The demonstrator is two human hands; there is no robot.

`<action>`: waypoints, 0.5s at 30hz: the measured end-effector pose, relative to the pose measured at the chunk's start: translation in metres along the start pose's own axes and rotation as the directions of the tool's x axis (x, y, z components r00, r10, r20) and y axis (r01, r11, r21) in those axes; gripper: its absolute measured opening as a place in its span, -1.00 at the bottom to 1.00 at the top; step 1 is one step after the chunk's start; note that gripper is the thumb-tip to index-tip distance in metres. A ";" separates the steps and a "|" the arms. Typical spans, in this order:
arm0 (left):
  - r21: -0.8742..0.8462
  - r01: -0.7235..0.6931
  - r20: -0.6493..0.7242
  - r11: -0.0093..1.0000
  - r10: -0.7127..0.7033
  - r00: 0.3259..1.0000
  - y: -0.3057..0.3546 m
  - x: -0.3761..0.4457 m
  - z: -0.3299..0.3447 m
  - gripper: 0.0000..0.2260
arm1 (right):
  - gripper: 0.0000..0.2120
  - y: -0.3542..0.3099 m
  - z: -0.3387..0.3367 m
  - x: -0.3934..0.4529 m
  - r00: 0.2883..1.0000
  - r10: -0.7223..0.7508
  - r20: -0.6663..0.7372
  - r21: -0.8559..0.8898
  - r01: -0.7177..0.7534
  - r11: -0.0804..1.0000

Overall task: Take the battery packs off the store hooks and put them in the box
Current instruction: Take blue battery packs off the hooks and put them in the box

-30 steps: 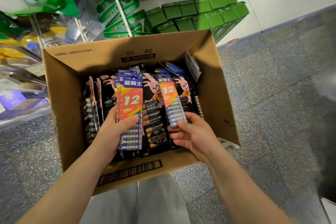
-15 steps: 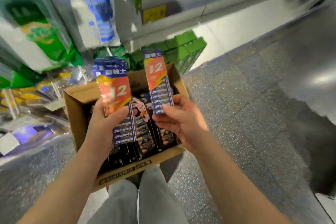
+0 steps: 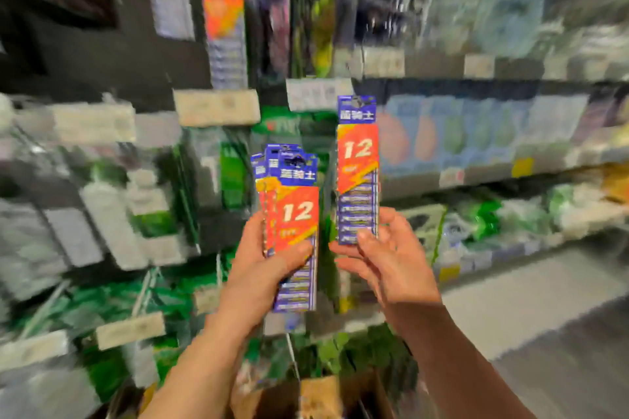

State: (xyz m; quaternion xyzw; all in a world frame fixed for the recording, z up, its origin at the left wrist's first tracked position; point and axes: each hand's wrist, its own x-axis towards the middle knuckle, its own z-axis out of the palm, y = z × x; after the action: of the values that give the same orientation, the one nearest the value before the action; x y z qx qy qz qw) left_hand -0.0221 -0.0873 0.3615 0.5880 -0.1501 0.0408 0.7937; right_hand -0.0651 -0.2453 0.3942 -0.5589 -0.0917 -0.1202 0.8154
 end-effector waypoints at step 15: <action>0.185 -0.315 -0.154 0.931 0.344 0.926 0.136 0.065 -0.023 -0.27 | -0.92 -0.060 0.096 0.074 0.978 0.000 0.208 -0.064 0.014 0.998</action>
State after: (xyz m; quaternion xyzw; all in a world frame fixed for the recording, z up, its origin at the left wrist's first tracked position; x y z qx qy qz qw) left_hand 0.0115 -0.0315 0.4996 0.6085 -0.1697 0.2397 0.7372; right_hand -0.0144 -0.1839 0.5032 -0.5943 -0.1745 -0.0669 0.7822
